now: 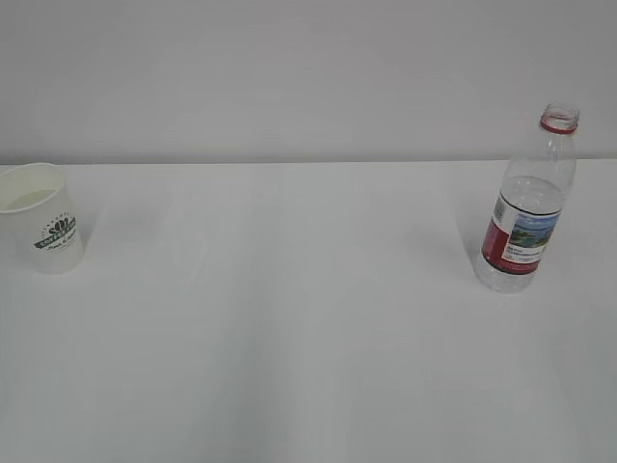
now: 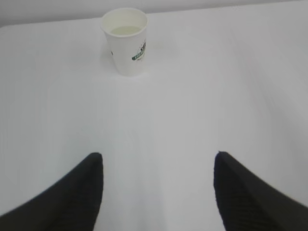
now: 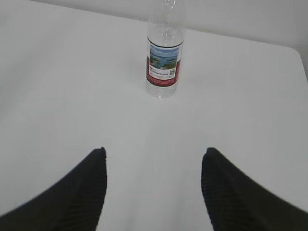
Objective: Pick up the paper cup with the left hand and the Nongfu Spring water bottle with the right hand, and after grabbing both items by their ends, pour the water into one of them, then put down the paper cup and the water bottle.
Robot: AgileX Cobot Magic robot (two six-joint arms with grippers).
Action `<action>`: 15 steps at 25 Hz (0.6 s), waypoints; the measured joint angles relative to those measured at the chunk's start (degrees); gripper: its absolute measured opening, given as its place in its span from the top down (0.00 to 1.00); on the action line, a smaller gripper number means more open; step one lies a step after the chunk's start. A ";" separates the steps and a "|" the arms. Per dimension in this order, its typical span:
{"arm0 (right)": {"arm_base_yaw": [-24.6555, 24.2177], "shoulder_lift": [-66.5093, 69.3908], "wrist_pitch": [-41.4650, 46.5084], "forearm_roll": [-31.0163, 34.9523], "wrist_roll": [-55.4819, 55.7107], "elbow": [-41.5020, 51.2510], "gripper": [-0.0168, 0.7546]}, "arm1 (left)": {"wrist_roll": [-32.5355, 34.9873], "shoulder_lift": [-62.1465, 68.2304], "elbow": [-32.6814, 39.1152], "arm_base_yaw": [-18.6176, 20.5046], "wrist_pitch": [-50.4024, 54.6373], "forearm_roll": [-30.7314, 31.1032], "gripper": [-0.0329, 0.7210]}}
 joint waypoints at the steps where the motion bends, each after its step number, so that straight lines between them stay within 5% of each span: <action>1: 0.00 0.00 0.34 0.00 0.11 0.00 0.37 | 0.00 0.00 0.84 0.00 -0.13 0.00 0.26; 15: 0.00 -0.09 3.20 0.11 0.11 1.58 0.37 | 0.00 0.00 4.92 0.00 -2.52 0.72 0.26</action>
